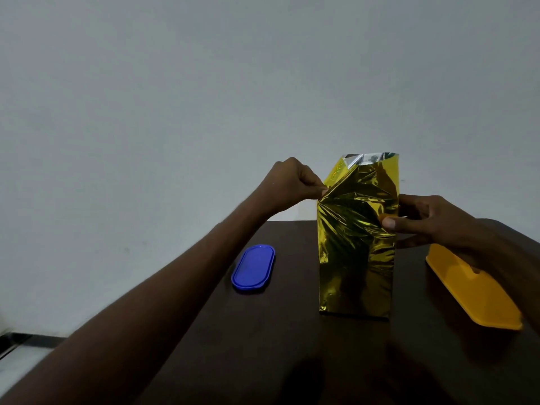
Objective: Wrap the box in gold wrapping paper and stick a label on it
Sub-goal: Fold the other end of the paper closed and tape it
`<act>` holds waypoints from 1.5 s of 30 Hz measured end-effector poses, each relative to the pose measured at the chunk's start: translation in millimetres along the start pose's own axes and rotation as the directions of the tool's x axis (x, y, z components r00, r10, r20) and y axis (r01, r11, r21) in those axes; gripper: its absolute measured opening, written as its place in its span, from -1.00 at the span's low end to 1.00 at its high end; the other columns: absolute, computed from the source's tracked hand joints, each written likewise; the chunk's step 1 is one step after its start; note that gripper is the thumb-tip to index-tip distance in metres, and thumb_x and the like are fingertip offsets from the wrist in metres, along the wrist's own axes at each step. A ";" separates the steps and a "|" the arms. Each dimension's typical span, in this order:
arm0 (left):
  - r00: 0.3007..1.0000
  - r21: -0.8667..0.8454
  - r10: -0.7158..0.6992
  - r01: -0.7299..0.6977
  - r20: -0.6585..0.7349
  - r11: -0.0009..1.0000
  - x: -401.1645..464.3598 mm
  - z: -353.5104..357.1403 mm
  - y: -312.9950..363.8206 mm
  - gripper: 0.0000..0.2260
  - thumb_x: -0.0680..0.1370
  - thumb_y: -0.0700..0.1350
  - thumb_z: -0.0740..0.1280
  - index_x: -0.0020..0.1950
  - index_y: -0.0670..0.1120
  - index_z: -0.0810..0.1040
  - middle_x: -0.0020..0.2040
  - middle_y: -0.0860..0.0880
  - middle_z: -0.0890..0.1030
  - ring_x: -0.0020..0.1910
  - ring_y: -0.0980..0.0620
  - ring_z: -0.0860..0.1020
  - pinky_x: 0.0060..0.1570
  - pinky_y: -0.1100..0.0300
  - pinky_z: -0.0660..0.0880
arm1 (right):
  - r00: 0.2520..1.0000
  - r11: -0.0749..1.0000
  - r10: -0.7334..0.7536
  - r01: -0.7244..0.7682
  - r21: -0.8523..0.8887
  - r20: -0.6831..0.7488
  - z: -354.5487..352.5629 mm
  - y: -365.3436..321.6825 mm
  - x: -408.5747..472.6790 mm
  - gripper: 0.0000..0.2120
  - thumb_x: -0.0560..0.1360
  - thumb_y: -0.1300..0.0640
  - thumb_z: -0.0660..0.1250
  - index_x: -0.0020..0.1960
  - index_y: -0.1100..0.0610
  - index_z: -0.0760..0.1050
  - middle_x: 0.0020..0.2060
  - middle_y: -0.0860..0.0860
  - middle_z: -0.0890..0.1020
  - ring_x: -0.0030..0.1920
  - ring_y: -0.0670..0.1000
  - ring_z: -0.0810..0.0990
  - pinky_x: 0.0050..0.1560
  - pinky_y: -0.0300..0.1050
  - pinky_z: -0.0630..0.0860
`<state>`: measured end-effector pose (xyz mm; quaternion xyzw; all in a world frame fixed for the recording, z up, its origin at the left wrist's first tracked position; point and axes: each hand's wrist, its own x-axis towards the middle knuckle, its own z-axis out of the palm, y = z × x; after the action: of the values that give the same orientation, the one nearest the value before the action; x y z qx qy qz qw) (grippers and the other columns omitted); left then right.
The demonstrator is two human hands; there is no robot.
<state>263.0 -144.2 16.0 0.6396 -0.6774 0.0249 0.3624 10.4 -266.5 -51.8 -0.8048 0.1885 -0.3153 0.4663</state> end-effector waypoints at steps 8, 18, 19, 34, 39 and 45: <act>0.993 -0.022 0.046 -0.044 0.105 0.999 8.7 -2.2 -1.4 -0.87 0.47 -0.16 0.48 -0.02 -0.16 0.72 -0.06 0.00 0.69 -0.09 0.18 0.62 0.03 0.19 0.55 | 1.000 0.999 0.016 -0.017 -0.041 -0.013 0.3 -1.8 -0.2 -0.41 0.33 -0.08 0.55 0.31 0.00 0.51 0.01 -0.04 0.70 -0.02 -0.06 0.69 -0.23 -0.18 0.63; 0.968 0.056 0.078 -0.094 0.240 0.994 19.8 -7.1 0.9 -0.84 0.52 -0.14 0.43 0.09 -0.11 0.70 0.03 -0.04 0.68 0.05 0.01 0.62 0.13 -0.05 0.54 | 1.000 0.990 0.006 -0.007 -0.140 -0.011 -0.2 -11.0 -3.3 -0.16 0.07 -0.37 0.53 0.28 -0.06 0.55 0.06 -0.06 0.70 0.04 -0.09 0.68 -0.14 -0.14 0.65; 0.966 0.063 0.069 -0.088 0.251 0.994 21.0 -7.1 1.0 -0.83 0.53 -0.12 0.43 0.10 -0.09 0.69 0.04 -0.04 0.68 0.05 0.00 0.62 0.14 -0.07 0.54 | 1.000 0.987 0.012 -0.014 -0.161 -0.018 -0.6 -10.4 -2.7 -0.18 0.12 -0.35 0.52 0.31 -0.04 0.53 0.08 -0.05 0.69 0.06 -0.08 0.68 -0.10 -0.12 0.65; 0.947 0.144 0.032 -0.082 0.320 0.986 28.3 -9.5 5.5 -0.81 0.52 -0.03 0.43 0.12 0.01 0.69 0.02 0.05 0.70 -0.06 0.21 0.59 0.00 0.18 0.52 | 0.740 0.466 -0.667 0.330 -0.821 -0.081 32.9 -94.5 0.2 -0.82 0.38 0.07 0.53 -0.02 0.06 0.67 -0.16 0.04 0.67 0.05 0.16 0.55 -0.03 0.02 0.46; 0.938 0.233 -0.001 -0.085 0.346 0.969 27.3 -13.1 16.7 -0.76 0.53 0.01 0.41 0.16 0.01 0.68 -0.17 0.20 0.64 -0.28 0.43 0.49 -0.25 0.49 0.32 | 0.702 0.385 -0.712 0.370 -0.845 -0.017 36.3 -95.8 -7.8 -0.88 0.33 0.19 0.58 -0.17 0.09 0.67 -0.27 0.03 0.64 -0.06 0.17 0.56 -0.12 0.04 0.48; 0.895 0.394 -0.039 -0.156 0.444 0.906 25.5 -16.0 39.5 -0.69 0.58 0.05 0.33 0.30 0.02 0.59 0.03 0.05 0.66 -0.06 0.16 0.52 -0.10 0.28 0.37 | 0.675 0.287 -0.735 0.390 -0.875 0.060 41.9 -93.0 -19.7 -0.89 0.34 0.20 0.57 -0.20 0.08 0.66 -0.25 0.01 0.66 -0.06 0.16 0.56 -0.10 0.03 0.48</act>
<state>237.4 -150.8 58.1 0.6698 -0.7398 0.0351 0.0522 25.5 -182.2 7.2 -0.8618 0.0923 -0.4701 -0.1667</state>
